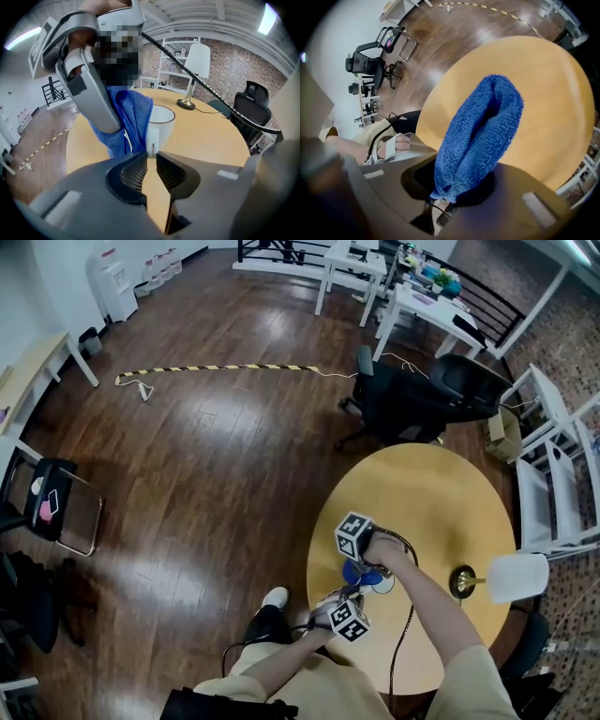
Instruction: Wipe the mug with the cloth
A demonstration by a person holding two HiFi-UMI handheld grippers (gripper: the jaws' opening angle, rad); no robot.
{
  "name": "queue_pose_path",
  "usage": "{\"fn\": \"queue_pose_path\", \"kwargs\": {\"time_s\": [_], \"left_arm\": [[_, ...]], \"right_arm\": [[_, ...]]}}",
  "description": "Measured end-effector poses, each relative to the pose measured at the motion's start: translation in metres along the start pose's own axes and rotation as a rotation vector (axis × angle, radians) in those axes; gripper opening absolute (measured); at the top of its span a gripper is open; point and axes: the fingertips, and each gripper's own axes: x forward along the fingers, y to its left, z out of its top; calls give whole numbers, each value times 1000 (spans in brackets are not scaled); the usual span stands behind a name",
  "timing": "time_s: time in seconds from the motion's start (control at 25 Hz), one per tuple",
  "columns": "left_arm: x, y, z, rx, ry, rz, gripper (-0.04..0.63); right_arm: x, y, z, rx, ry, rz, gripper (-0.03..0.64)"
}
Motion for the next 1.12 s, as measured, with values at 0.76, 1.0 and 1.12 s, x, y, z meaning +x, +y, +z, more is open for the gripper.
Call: {"fn": "queue_pose_path", "kwargs": {"time_s": [0.76, 1.0, 1.12], "left_arm": [[-2, 1, -8, -14, 26, 2, 51], [-1, -3, -7, -20, 33, 6, 51], [-3, -1, -7, -33, 46, 9, 51]], "right_arm": [[13, -19, 7, 53, -29, -9, 75], [8, -33, 3, 98, -80, 1, 75], [5, -40, 2, 121, -100, 6, 75]]}}
